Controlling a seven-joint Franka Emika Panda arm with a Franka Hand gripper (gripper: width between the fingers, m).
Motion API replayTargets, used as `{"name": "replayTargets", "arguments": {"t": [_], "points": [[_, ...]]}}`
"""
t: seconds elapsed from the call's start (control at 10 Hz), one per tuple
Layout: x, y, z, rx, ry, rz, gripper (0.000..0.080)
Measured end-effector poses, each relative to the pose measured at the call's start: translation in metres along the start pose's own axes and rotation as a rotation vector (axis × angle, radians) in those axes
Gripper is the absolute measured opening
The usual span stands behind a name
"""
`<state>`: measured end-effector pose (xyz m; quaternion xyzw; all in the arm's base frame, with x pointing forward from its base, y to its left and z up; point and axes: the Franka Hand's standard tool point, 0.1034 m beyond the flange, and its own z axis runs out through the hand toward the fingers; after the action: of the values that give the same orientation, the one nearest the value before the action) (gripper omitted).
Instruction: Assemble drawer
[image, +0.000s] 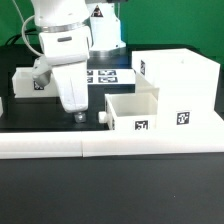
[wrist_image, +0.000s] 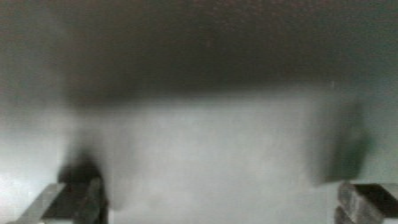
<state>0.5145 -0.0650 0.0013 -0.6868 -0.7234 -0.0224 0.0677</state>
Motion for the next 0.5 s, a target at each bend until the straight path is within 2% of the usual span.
{"name": "replayTargets", "arguments": {"t": [0.1, 0.3, 0.5], "points": [[0.0, 0.007, -0.005, 0.005, -0.002, 0.001, 0.0648], [0.005, 0.031, -0.02, 0.021, -0.016, -0.004, 0.0648], [0.011, 0.051, -0.031, 0.019, -0.022, 0.012, 0.0648]]}}
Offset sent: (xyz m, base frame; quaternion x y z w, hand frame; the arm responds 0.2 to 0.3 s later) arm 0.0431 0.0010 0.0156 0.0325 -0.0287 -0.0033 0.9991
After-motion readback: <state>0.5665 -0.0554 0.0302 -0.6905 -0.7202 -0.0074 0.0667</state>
